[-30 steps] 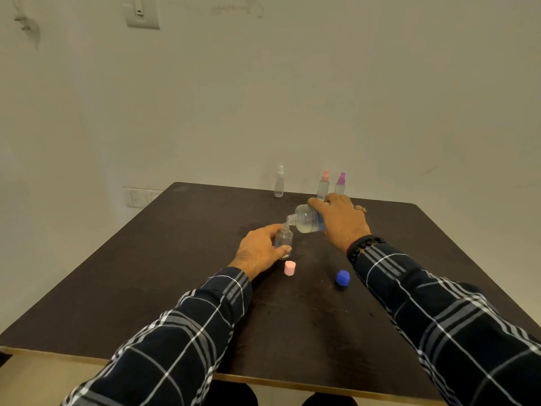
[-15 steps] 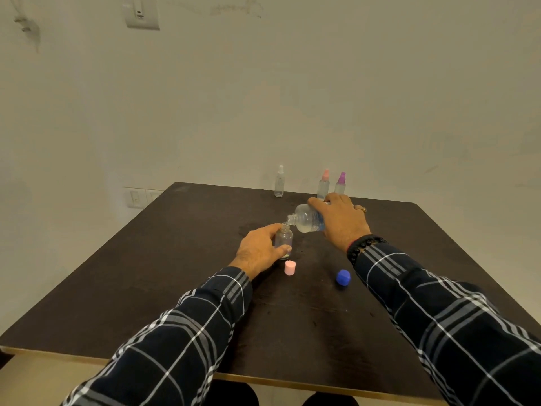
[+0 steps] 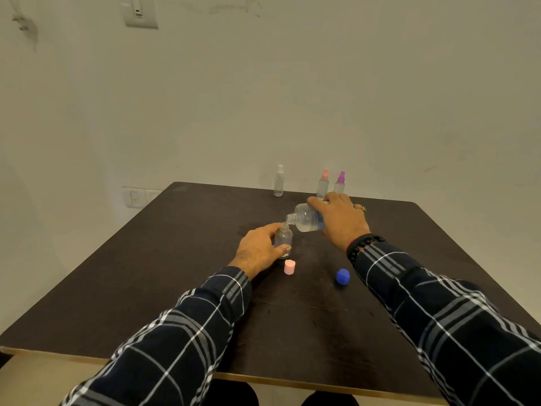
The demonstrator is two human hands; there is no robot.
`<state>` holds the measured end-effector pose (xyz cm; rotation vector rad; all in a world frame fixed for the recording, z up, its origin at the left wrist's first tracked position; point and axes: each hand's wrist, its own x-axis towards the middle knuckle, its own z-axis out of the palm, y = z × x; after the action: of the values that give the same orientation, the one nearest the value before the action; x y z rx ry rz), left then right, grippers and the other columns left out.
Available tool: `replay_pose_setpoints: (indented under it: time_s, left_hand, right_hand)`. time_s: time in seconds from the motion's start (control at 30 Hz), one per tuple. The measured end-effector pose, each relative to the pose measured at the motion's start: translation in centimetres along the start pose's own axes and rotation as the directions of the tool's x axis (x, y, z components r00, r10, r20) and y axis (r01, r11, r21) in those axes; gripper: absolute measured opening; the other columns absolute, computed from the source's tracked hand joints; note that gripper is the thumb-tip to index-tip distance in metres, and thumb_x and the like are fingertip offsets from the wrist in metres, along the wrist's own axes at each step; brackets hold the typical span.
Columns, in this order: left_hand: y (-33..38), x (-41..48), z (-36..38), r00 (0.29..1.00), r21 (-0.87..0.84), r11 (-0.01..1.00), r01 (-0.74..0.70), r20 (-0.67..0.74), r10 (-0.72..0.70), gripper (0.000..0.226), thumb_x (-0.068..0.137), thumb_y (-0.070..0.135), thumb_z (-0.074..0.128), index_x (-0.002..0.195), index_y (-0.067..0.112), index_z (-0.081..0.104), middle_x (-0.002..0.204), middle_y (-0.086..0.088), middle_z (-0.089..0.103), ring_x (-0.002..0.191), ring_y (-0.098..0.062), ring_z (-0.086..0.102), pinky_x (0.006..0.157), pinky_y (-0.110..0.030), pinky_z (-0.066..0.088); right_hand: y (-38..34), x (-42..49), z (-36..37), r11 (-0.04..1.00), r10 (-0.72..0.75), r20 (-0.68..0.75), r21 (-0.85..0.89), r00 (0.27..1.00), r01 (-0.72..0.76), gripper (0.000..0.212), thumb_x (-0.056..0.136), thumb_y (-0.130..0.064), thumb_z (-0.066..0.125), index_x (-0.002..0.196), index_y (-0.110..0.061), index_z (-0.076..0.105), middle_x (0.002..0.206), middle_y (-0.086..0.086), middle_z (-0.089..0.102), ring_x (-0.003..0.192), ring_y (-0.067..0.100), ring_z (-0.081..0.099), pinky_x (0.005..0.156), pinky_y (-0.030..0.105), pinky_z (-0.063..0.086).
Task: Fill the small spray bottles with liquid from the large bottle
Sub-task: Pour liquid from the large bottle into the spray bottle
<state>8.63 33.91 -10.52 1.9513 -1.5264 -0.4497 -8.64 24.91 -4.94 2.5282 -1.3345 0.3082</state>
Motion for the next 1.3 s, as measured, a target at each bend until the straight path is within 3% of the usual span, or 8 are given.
replay_pose_setpoints:
  time_s: [1.3]
  left_hand:
    - [0.00, -0.07, -0.03, 1.000, 0.009, 1.000, 0.002, -0.004, -0.002, 0.066, 0.091, 0.038, 0.070, 0.150, 0.030, 0.040, 0.141, 0.000, 0.057, 0.129, -0.020, 0.053, 0.107, -0.037, 0.043]
  right_hand:
    - [-0.11, -0.01, 0.04, 1.000, 0.007, -0.012, -0.018, 1.000, -0.007, 0.064, 0.091, -0.024, 0.070, 0.144, -0.037, 0.036, 0.137, 0.009, 0.045, 0.130, 0.031, 0.044, 0.102, 0.060, 0.045]
